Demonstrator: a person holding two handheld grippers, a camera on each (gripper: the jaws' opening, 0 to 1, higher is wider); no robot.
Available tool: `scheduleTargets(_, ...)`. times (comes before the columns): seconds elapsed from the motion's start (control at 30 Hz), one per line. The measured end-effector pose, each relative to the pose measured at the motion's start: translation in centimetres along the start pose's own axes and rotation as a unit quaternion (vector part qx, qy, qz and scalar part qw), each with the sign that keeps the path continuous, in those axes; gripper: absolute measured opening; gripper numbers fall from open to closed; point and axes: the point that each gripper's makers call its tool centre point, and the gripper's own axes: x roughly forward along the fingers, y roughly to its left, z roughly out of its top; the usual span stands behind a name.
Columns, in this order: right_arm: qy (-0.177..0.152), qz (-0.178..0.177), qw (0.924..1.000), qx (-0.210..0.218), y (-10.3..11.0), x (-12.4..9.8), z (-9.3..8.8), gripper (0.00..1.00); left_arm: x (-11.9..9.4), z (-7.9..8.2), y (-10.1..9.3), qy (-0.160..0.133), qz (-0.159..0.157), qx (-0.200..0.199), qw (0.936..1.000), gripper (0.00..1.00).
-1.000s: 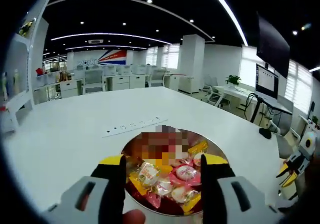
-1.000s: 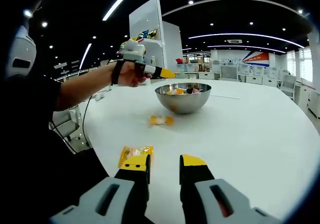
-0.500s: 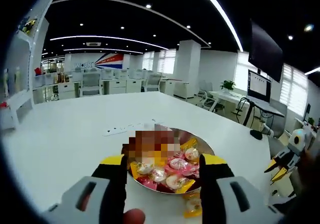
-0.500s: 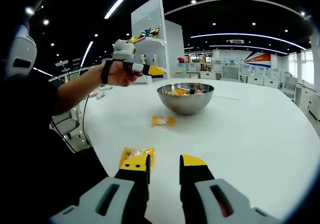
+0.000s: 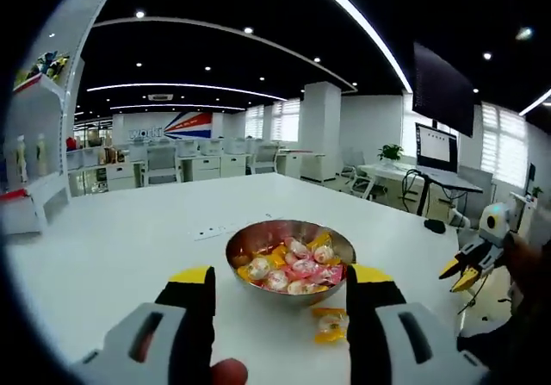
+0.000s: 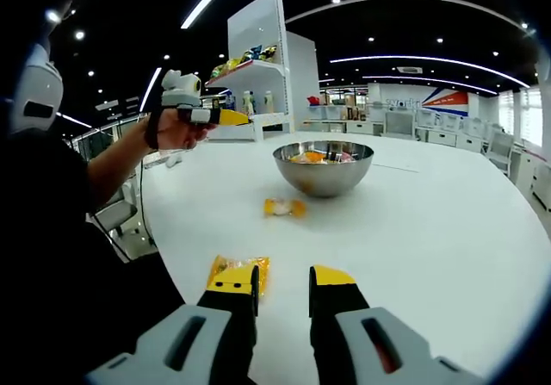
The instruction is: Pick up the marshmallows scattered on the table and place them into the bowl on the table
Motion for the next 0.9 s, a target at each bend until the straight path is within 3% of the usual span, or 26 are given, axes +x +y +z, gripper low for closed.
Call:
scheduleTargets(0.27, 0.005, 0.004, 1.0000, -0.006, 0.1, 0.5, 0.2, 0.24, -3.3, -1.6, -1.0, 0.009, -0.004, 0.019, 0.9998, 0.62)
scheduleTargets(0.6, 0.011, 0.020, 0.9996, -0.019, 0.5, 1.3, 0.6, 0.24, -7.2, -4.1, -1.8, 0.007, 0.017, 0.012, 0.9998, 0.63)
scheduleTargets(0.9, 0.007, 0.031, 0.9993, -0.019, 0.9, 1.7, 1.0, 0.24, -9.8, -5.9, -3.8, 0.010, 0.018, -0.004, 0.9998, 0.63)
